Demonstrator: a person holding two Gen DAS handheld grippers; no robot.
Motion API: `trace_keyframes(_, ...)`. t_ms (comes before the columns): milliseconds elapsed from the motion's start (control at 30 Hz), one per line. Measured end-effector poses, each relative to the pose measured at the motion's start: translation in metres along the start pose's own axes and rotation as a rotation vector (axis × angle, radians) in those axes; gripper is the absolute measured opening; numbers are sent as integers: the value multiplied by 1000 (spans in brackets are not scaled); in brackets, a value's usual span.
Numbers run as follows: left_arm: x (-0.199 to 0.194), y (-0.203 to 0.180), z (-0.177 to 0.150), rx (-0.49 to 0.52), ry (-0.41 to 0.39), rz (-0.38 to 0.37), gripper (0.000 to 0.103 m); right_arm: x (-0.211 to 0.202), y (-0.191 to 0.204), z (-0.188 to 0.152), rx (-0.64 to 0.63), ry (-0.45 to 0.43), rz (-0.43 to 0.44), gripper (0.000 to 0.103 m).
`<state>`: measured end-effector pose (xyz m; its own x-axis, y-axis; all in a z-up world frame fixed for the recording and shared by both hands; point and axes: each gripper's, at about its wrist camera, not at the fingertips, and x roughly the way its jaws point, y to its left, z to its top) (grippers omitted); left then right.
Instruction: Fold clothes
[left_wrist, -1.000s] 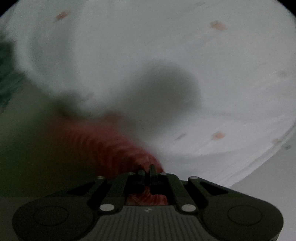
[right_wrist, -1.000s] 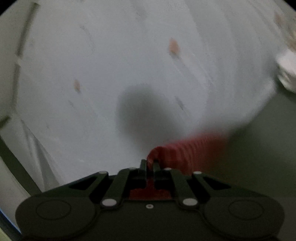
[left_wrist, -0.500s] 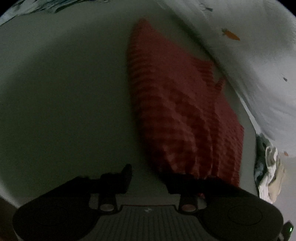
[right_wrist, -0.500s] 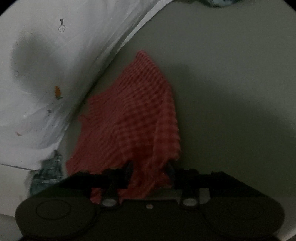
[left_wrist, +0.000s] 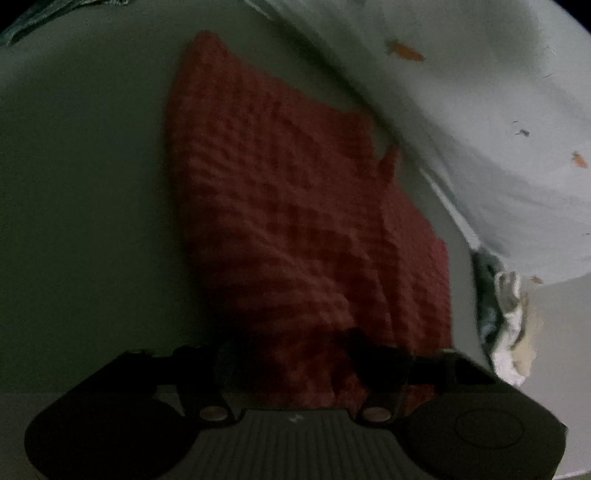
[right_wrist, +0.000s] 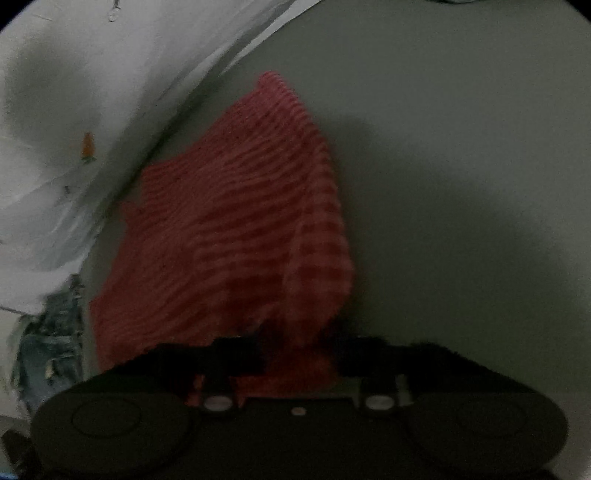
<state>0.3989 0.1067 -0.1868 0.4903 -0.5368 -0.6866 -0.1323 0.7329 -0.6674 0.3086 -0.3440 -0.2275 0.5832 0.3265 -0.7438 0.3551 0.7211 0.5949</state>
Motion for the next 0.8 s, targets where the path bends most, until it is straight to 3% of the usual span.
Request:
trace_keyframes(167, -17, -11, -7, -39, -46, -48, 4, -42, -7, -1, 1, -102, 112, 6)
trace_keyframes(200, -24, -14, -9, -43, -49, -54, 6, -44, -9, 0, 0, -99, 96, 7)
trace_keyframes(233, -31, -16, -12, -48, -51, -42, 13, -44, -11, 1, -2, -92, 75, 8)
trace_keyframes(400, -43, -12, -21, -17, -84, 151, 26, -46, -20, 5, -12, -62, -30, 33)
trace_keyframes(467, -52, -6, -19, -54, -119, 134, 28, -45, -20, 10, -24, -64, -60, 36)
trace_keyframes(567, -62, -6, -7, -76, -178, 83, 41, -39, -14, 22, -60, -95, -84, 42)
trace_keyframes(700, -47, -25, 17, -34, -189, 72, 57, -20, -4, 49, -106, -103, -98, 43)
trace_keyframes(800, -24, -40, 39, -26, -175, 59, 60, -2, 4, 66, -134, -104, -96, 44)
